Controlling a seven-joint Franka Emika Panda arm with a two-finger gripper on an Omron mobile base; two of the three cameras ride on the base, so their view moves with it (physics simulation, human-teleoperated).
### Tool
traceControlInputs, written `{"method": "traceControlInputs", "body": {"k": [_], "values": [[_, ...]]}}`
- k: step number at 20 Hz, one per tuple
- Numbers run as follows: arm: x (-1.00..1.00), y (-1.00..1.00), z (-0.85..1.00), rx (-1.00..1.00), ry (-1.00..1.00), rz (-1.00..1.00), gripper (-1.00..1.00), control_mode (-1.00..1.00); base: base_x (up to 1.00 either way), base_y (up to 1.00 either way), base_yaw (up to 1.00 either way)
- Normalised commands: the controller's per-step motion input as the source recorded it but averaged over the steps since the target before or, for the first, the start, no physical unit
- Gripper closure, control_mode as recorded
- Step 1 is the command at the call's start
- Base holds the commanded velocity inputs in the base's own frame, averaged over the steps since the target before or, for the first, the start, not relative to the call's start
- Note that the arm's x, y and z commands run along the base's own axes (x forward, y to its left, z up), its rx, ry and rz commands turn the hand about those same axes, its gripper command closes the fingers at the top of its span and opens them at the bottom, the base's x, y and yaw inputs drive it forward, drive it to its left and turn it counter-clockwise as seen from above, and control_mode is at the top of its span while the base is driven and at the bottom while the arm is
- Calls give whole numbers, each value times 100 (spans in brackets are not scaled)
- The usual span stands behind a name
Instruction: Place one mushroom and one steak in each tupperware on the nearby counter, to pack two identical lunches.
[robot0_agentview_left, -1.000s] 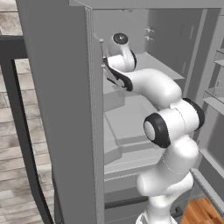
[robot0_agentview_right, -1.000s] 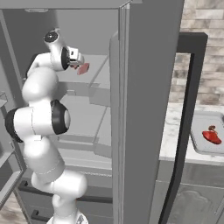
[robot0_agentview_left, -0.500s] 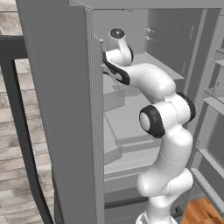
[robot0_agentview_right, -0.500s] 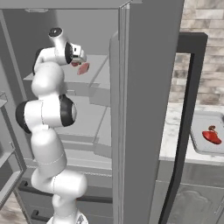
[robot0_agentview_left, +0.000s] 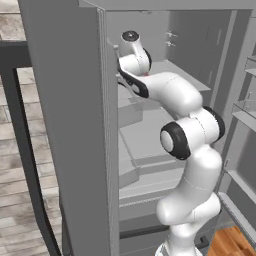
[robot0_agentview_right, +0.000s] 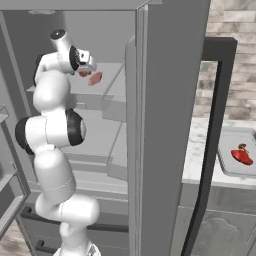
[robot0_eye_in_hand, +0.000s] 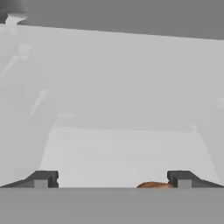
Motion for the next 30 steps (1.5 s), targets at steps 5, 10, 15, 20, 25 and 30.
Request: {"method": "traceControlInputs", "body": {"k": [5, 10, 15, 20, 25, 30], "values": [[-42, 0, -46, -2, 0, -3, -100, -100, 0, 0, 0], [-34, 0, -42, 0, 0, -5, -100, -100, 0, 0, 0], [-28, 0, -44, 0, 0, -6, -100, -100, 0, 0, 0], [0, 0, -31, 0, 0, -5, -100, -100, 0, 0, 0], [4, 0, -29, 0, 0, -3, -100, -100, 0, 0, 0], [36, 0, -25, 0, 0, 0, 100, -100, 0, 0, 0]]}}
